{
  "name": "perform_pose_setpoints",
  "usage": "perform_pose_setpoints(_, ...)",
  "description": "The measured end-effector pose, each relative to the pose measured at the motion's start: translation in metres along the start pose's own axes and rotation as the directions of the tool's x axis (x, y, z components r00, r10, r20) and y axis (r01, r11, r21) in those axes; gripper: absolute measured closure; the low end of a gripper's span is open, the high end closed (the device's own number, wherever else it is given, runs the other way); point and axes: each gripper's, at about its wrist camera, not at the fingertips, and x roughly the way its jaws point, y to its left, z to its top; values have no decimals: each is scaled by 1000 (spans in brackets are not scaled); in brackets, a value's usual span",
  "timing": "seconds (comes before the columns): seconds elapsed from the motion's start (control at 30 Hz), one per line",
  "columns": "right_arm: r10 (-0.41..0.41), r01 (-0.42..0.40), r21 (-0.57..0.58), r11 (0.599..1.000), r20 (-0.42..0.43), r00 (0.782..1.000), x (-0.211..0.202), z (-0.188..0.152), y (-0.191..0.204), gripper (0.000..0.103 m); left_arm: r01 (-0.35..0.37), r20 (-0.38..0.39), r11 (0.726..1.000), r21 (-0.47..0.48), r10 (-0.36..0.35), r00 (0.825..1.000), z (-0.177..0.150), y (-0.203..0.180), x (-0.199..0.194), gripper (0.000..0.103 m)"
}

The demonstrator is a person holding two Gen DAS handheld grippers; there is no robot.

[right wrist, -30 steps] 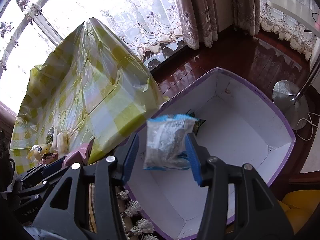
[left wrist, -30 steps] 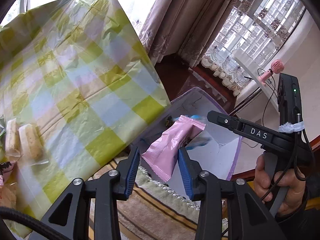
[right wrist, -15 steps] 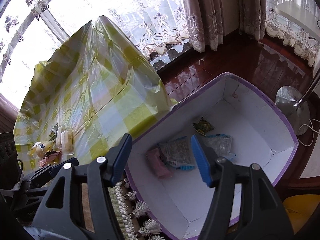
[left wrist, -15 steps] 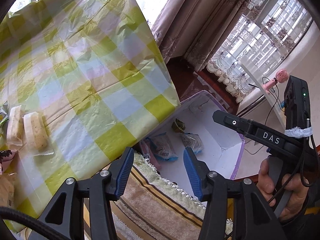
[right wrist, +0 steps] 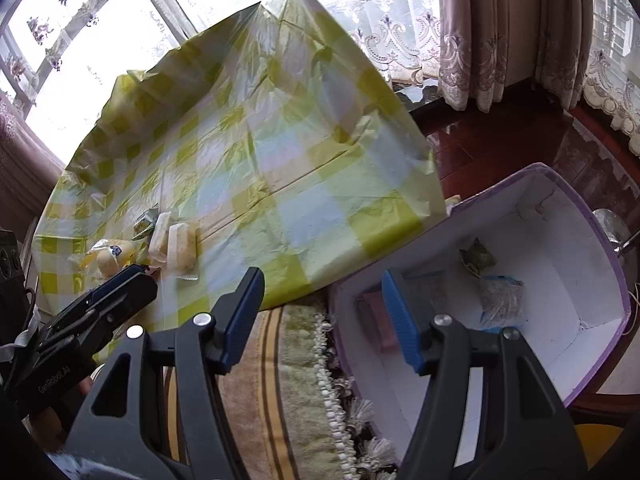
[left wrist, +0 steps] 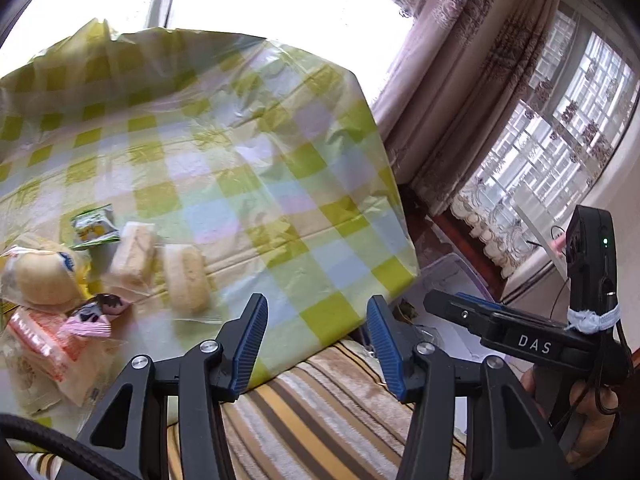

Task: Organize snacks
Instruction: 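Move both open tools back over the snack pile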

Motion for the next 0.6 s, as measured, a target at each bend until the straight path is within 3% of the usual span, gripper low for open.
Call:
perform_pose_setpoints(0.3,63,-66,-66,996,-48,997,25,-5,57,38,-106,129,976,-189,131,983,-13,79,-51,50)
perform_pose_setpoints(0.6,70,-82,-127,988,-99,993,58,-8,101,38,-184,146,922,-341,246,958,-39,149,-88,50)
